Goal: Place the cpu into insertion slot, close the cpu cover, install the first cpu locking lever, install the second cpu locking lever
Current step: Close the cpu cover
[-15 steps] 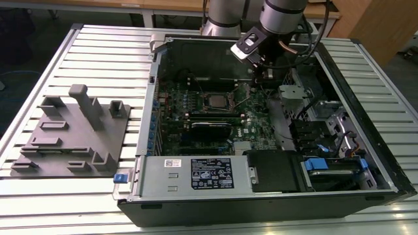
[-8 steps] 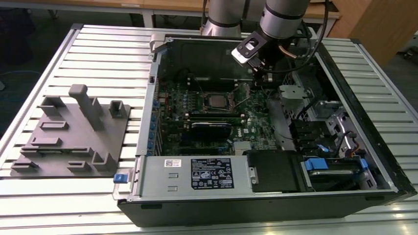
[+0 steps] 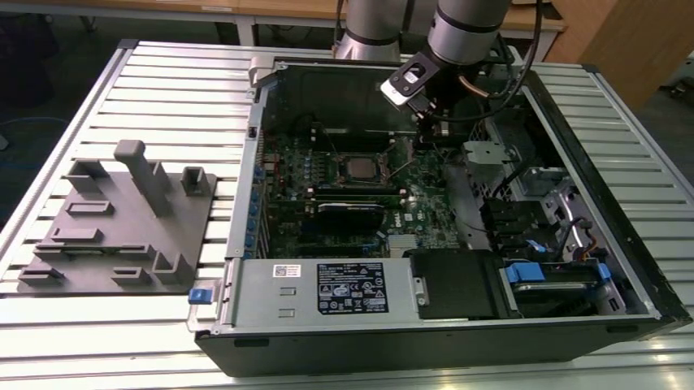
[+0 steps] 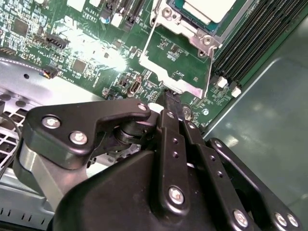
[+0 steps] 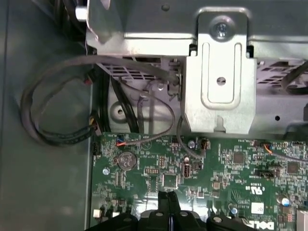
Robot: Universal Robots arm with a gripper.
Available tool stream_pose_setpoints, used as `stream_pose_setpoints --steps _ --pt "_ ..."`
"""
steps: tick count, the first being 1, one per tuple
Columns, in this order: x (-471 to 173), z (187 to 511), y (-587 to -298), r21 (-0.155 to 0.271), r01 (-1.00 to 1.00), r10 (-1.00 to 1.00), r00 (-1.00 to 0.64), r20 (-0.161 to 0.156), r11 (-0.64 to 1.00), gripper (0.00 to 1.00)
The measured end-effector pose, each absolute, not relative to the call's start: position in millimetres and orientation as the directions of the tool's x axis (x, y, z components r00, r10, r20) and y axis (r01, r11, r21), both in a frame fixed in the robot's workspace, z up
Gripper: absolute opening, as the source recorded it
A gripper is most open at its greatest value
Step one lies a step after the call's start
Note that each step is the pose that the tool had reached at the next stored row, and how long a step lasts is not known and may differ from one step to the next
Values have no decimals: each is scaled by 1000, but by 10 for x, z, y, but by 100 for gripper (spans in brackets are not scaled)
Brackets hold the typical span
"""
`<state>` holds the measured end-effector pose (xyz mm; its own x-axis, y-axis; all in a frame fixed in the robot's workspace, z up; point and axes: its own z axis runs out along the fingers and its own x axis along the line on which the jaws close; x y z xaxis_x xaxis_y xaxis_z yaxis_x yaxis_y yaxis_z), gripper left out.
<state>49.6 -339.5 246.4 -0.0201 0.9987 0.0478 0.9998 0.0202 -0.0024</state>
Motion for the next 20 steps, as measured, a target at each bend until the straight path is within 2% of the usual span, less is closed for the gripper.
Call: stream_pose_setpoints --steps 20 --pt "431 2457 -3395 -3 1000 999 -20 48 20 11"
